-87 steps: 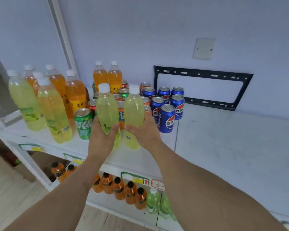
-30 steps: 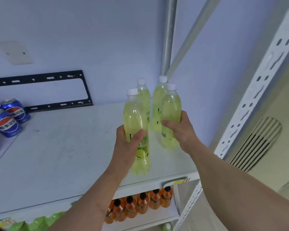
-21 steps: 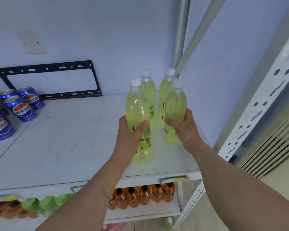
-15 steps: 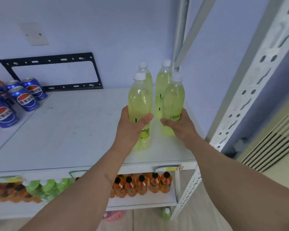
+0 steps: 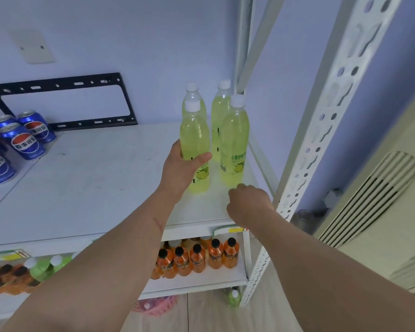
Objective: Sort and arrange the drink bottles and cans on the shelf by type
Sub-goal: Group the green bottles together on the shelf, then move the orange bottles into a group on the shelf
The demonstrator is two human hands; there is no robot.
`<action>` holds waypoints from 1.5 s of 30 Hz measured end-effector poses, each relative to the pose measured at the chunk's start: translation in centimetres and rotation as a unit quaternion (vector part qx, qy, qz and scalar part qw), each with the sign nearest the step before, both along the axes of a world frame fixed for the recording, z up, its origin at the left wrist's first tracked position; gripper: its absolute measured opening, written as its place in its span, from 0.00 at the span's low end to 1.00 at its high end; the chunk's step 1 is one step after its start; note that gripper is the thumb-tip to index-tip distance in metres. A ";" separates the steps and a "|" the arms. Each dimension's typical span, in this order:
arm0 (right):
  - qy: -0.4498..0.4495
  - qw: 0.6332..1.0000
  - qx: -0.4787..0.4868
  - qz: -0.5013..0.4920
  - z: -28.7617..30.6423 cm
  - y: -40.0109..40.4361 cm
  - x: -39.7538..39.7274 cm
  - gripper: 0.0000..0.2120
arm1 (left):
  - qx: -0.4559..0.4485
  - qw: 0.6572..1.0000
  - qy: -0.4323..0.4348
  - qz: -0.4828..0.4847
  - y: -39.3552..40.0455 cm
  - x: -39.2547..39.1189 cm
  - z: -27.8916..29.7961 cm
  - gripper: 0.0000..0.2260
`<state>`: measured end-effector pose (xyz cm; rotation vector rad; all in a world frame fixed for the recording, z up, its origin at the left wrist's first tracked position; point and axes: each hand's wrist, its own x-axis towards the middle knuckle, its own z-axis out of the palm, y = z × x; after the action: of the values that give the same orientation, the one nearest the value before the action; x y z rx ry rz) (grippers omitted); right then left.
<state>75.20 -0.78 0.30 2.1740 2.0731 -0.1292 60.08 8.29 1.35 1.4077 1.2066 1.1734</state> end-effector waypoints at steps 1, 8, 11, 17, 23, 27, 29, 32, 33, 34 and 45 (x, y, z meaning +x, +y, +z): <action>0.001 1.000 0.002 0.000 -0.1 0.1 0.1 0.11 | 0.001 1.000 0.006 -0.004 0.5 -0.1 0.0 0.32; 0.023 1.000 0.017 0.001 -0.1 0.7 -0.3 0.11 | -0.001 1.000 0.011 -0.021 1.6 -0.2 -0.3 0.30; 0.030 0.999 0.011 0.007 -0.1 0.7 -0.8 0.11 | 0.000 1.000 0.009 -0.027 1.6 -0.3 -0.3 0.29; -0.001 0.998 0.030 0.057 0.7 0.9 -2.4 0.12 | -0.029 0.988 0.150 0.006 0.0 -2.2 -0.3 0.38; -0.069 0.983 0.058 0.157 2.4 1.7 -8.1 0.12 | 0.154 0.811 0.560 0.077 -5.5 -10.8 -2.2 0.18; -0.088 0.967 0.083 0.224 3.5 1.7 -14.7 0.12 | 0.256 0.672 0.691 0.073 -7.0 -18.5 -1.8 0.09; -0.089 0.958 0.100 0.253 4.0 1.6 -18.7 0.12 | 0.281 0.649 0.702 0.082 -7.9 -22.4 -1.1 0.08; -0.089 0.945 0.122 0.291 4.1 1.2 -25.0 0.11 | 0.300 0.637 0.704 0.092 -9.2 -28.2 -0.3 0.09; -0.087 0.942 0.125 0.299 4.1 1.1 -27.2 0.10 | 0.301 0.634 0.706 0.093 -9.7 -30.2 0.0 0.09; -0.084 0.940 0.125 0.306 4.0 0.9 -29.3 0.10 | 0.304 0.631 0.708 0.093 -10.1 -32.2 0.3 0.09; -0.080 0.923 0.148 0.346 5.1 0.8 -49.8 0.12 | 0.285 0.607 0.731 0.123 -12.3 -52.1 1.6 0.07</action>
<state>25.45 -0.03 5.39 1.3631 2.7394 0.4421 7.97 -3.97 2.98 3.0120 2.2268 0.2631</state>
